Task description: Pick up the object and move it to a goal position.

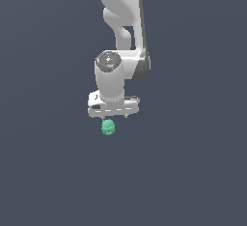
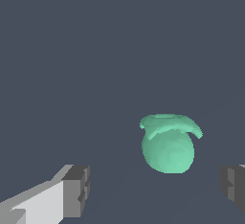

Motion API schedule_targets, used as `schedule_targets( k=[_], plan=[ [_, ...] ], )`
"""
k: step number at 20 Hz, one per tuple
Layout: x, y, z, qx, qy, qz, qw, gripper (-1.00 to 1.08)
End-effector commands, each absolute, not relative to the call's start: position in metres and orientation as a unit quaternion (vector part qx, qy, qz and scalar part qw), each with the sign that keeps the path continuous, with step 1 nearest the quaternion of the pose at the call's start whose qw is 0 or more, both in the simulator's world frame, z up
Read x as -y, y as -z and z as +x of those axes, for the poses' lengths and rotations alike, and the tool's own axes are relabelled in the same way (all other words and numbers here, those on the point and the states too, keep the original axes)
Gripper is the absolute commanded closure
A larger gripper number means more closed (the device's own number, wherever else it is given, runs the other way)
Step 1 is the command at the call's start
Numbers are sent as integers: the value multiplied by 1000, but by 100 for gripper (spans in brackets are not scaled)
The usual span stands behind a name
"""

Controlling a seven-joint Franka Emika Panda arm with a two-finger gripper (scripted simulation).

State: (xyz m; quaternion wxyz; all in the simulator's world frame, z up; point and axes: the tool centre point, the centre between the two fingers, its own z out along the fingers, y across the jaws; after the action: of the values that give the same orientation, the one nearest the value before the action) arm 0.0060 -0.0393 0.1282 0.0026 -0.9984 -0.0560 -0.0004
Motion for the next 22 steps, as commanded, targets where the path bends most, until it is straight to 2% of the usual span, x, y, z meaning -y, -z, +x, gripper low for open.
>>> schedule_targets(
  k=[1, 8, 15, 22],
  plan=[
    [54, -113, 7, 63, 0, -998, 2, -92],
    [76, -91, 6, 72, 0, -997, 0, -92],
    [76, -84, 5, 71, -1, -997, 0, -92],
    [77, -50, 4, 72, 0, -997, 0, -92]
  ],
)
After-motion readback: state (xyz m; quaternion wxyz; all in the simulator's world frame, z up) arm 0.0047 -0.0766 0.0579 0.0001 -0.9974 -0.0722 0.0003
